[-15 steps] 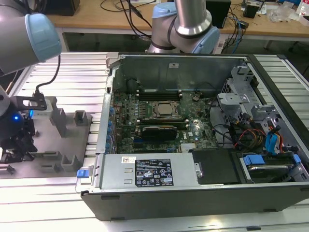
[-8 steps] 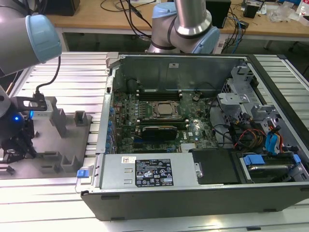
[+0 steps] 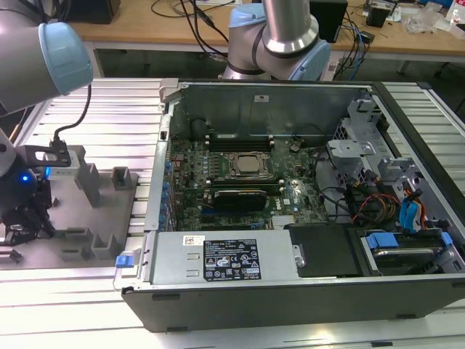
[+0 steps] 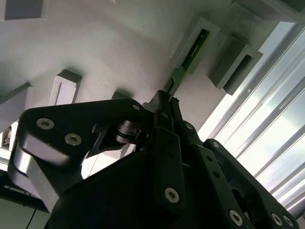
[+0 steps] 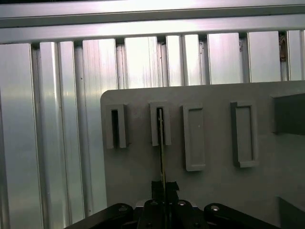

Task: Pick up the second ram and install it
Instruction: 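Pick up the second ram and move it above second insertion slot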

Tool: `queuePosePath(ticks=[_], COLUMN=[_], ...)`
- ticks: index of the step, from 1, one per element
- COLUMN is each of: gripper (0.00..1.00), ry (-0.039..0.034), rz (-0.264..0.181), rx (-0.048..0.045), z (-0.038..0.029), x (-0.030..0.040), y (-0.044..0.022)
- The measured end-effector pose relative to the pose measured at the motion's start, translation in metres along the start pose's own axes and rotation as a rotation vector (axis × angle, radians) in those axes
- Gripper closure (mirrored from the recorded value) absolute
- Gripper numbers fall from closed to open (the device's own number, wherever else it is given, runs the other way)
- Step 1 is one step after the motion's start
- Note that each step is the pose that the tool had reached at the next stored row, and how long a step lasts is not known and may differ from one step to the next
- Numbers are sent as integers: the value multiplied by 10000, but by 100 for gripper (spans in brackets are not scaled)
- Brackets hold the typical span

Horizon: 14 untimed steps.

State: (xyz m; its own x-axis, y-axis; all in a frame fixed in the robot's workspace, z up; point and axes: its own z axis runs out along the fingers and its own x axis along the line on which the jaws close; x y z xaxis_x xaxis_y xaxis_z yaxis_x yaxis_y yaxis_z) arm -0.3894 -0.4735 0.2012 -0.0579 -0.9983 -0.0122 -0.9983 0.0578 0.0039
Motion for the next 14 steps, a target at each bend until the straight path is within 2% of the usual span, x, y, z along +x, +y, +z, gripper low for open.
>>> queuePosePath(ticks=[2, 9, 11, 14], gripper=[87, 87, 87, 87], ry=[-2, 0, 1, 0], rz=[0, 0, 0, 0], rx=[4, 1, 0, 1], z=[-14, -131, -192, -229], x=[-1, -5, -7, -9], y=[-1, 0, 1, 1])
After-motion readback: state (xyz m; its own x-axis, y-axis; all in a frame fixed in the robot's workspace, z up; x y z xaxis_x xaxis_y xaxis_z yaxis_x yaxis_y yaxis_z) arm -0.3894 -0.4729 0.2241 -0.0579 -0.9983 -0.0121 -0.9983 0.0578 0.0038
